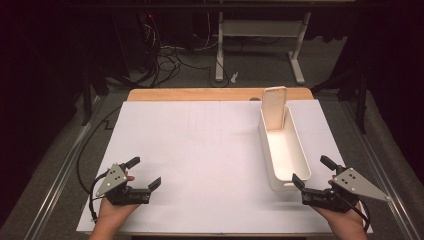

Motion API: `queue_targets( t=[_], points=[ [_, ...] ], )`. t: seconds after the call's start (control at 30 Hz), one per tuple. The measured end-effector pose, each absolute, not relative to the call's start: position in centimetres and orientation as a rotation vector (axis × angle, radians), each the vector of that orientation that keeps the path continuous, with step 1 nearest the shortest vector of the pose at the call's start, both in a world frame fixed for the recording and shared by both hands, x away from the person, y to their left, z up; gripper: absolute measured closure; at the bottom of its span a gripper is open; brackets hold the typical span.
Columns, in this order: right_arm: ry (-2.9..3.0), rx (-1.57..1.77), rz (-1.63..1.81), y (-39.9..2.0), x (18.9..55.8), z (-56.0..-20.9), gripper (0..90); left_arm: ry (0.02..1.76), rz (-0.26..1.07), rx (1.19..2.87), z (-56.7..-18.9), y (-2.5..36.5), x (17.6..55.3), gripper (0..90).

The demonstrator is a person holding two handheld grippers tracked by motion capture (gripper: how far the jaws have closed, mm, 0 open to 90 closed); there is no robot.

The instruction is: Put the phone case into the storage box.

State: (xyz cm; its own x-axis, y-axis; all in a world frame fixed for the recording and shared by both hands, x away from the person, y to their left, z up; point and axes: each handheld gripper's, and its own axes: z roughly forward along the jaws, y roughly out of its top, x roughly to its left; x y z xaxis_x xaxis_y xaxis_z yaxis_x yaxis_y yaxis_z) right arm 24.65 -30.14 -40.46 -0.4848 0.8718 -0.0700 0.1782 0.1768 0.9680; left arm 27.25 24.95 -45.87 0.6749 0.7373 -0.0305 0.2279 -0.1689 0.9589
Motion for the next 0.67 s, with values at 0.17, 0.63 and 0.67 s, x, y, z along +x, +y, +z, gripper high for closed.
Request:
queue_targets(
  t=[0.17, 0.63, 0.67],
  points=[
    [1.785, 1.005, 1.359, -30.34, 24.95, -40.62, 0.1, 0.769, 0.543, 1.736, -45.89, 24.87, 27.32, 1.5],
    [1.793, 1.036, 1.362, -30.78, 25.08, -41.24, 0.1, 0.778, 0.540, 1.734, -45.94, 24.89, 27.61, 1.5],
    [1.792, 1.040, 1.364, -30.89, 25.00, -41.20, 0.1, 0.778, 0.538, 1.732, -45.91, 24.92, 27.63, 1.6]
  ],
)
